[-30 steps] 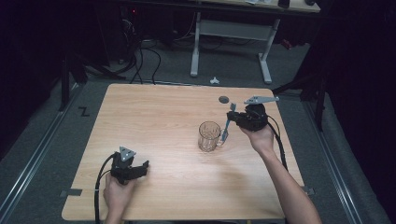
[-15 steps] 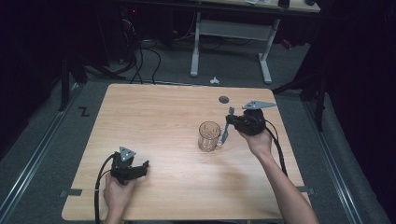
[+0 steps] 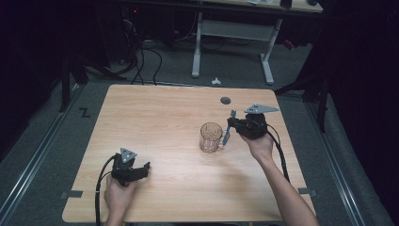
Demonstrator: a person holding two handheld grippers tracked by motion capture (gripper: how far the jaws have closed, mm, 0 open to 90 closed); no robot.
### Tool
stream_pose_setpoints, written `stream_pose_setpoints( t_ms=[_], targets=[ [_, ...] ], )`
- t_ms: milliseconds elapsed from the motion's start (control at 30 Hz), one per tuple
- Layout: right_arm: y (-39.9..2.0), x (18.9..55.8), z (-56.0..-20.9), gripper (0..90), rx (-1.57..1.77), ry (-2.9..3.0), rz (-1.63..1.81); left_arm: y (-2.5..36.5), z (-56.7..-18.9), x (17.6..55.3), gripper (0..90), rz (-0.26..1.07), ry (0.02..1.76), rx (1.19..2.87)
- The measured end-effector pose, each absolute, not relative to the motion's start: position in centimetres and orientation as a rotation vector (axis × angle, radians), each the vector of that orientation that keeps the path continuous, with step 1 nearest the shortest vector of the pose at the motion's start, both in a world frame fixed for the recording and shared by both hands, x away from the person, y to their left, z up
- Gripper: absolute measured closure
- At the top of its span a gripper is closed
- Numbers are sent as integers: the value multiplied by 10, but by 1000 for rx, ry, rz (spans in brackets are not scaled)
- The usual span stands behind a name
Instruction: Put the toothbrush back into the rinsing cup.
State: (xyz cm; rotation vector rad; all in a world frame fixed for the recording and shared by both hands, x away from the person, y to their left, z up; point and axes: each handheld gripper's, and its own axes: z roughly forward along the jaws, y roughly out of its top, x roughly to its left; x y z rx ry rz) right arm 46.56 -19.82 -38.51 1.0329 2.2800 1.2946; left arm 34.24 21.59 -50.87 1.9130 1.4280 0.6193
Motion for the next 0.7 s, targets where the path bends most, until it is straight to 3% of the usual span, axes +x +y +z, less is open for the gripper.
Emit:
stream_pose_setpoints(
  t_ms=[700],
  targets=[
    [-190,467,-391,827,1006,2255,1280,216,-509,342,227,619,1428,1913]
  ],
)
